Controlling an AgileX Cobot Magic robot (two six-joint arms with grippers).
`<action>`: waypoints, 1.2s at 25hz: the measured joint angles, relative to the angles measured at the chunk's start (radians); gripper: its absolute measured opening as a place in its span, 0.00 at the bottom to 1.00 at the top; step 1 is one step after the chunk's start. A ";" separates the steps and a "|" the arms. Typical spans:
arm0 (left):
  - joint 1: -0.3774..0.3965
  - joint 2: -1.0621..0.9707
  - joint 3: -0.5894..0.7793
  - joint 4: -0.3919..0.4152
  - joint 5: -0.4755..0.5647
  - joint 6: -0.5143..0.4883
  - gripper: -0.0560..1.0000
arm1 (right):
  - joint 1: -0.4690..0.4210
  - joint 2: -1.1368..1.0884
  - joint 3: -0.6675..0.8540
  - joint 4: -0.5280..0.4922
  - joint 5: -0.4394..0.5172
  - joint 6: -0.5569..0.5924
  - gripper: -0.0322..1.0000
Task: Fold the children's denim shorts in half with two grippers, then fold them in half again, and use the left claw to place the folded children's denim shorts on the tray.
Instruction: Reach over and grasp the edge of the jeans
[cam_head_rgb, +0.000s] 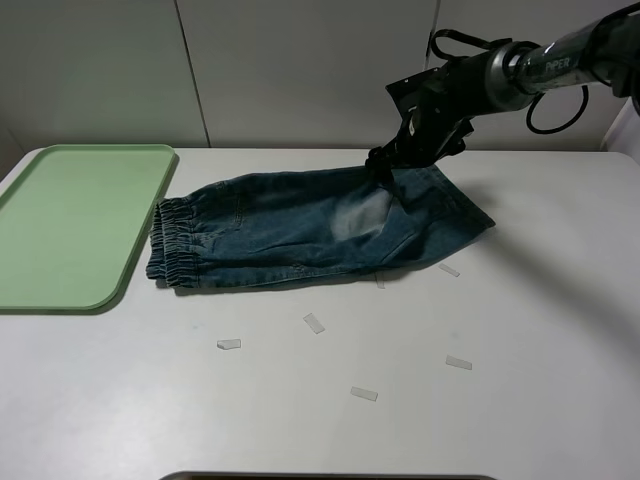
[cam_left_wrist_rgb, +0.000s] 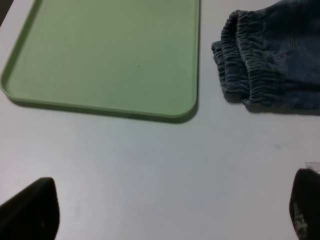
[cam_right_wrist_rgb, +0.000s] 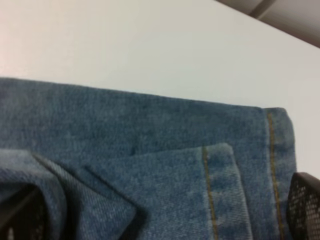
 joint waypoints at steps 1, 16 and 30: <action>0.000 0.000 0.000 0.000 0.000 0.000 0.91 | -0.003 0.000 0.000 0.001 0.000 0.005 0.70; 0.000 0.000 0.000 0.000 0.000 0.000 0.91 | -0.006 -0.061 -0.189 0.155 0.277 -0.227 0.70; 0.000 0.000 0.000 0.000 0.000 0.000 0.91 | -0.113 -0.061 -0.192 0.345 0.324 -0.507 0.70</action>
